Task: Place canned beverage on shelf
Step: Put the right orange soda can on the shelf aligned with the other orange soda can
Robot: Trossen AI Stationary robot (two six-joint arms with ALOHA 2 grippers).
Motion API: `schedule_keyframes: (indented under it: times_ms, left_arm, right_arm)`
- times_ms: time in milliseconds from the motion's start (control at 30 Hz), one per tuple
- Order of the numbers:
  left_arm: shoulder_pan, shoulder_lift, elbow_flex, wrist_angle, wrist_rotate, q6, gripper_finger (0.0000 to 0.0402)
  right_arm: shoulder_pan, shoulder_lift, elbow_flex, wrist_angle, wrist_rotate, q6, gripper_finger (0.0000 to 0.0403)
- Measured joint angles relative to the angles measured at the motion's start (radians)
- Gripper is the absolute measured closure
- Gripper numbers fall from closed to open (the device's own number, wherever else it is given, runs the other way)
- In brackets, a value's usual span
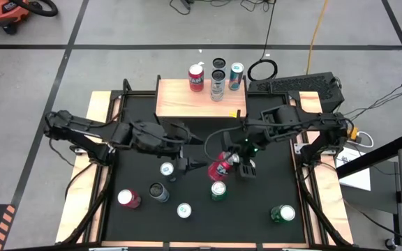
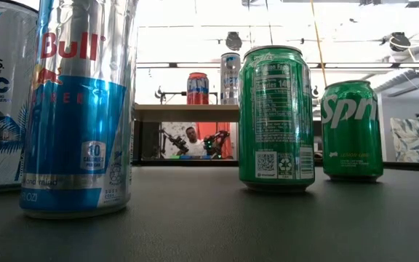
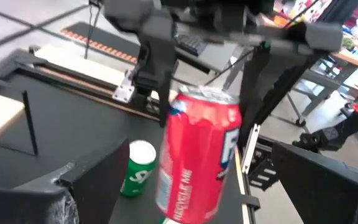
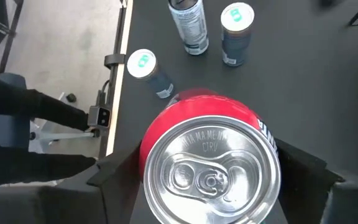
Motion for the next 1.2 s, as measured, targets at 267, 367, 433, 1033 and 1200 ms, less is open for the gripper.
schedule_keyframes:
  times_ms: [267,367,433,1033,1200]
  left_arm:
    - [0.004,0.062,0.0,0.012,0.072,-0.006,0.0002]
    - [0.013,0.083,-0.001,0.032,0.075,-0.007,0.0002]
    - [0.023,0.097,-0.001,0.057,0.074,-0.018,0.0002]
    - [0.113,0.139,-0.001,0.127,0.168,-0.03,0.0002]
    - [0.116,0.139,-0.001,0.127,0.218,-0.024,0.0002]
  right_arm:
    - [-0.046,0.0,0.0,0.005,-0.029,-0.044,0.0124]
    - [-0.06,0.0,0.0,0.006,-0.035,-0.068,0.0124]
    - [-0.072,0.0,0.0,0.009,-0.055,-0.08,0.0124]
    - [-0.121,0.0,0.0,0.064,-0.079,-0.131,0.0124]
    - [-0.12,0.0,0.0,0.061,-0.083,-0.131,0.0124]
